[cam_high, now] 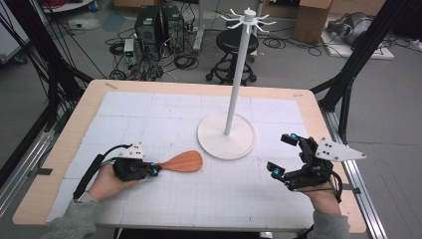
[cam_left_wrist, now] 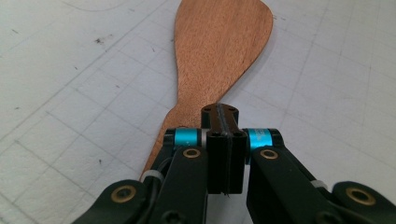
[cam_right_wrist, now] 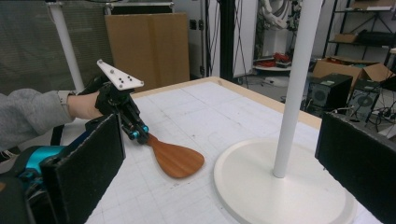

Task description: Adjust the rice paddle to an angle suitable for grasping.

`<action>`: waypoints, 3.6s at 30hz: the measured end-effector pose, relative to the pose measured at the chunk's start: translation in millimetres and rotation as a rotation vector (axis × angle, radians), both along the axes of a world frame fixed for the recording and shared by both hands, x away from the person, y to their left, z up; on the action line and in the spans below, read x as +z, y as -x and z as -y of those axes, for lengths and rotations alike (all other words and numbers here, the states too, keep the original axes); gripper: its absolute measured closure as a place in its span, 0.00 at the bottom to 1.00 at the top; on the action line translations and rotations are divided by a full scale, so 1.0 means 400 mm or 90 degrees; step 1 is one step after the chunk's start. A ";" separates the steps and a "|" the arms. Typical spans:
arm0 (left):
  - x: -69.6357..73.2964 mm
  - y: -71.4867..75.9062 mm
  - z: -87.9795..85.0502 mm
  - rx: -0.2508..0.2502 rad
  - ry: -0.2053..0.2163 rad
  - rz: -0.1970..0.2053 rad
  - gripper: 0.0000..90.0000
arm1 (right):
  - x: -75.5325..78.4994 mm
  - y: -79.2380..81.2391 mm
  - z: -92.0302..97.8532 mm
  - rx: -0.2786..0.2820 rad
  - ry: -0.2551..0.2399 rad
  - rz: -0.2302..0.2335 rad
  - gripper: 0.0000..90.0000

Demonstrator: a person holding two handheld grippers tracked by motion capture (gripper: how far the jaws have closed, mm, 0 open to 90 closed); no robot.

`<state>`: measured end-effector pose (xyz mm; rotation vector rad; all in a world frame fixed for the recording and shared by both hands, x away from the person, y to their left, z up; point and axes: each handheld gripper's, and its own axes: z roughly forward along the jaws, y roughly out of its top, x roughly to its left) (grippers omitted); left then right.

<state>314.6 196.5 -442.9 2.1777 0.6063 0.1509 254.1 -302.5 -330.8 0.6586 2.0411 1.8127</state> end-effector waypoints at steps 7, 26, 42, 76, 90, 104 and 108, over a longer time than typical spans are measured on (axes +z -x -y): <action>-0.004 -0.007 -0.002 0.012 -0.013 0.001 1.00 | -0.001 -0.001 -0.002 0.003 0.002 -0.001 0.00; -0.008 -0.041 -0.010 0.054 -0.008 0.014 1.00 | -0.015 -0.011 -0.007 0.004 0.006 -0.016 0.00; 0.050 -0.026 0.036 0.045 0.034 0.050 1.00 | -0.012 -0.010 -0.007 0.012 0.002 -0.015 0.00; 0.006 -0.159 0.147 0.104 0.017 0.009 1.00 | -0.015 -0.009 -0.006 0.023 -0.009 -0.020 0.00; -0.007 -0.154 0.154 0.085 -0.007 0.001 1.00 | -0.019 -0.010 -0.002 0.025 -0.011 -0.019 0.00; -0.001 -0.084 0.169 0.028 -0.029 -0.001 1.00 | -0.021 -0.007 0.010 0.022 -0.018 -0.019 0.00; 0.003 -0.073 0.172 0.020 -0.037 -0.007 1.00 | -0.021 -0.007 0.010 0.021 -0.017 -0.019 0.00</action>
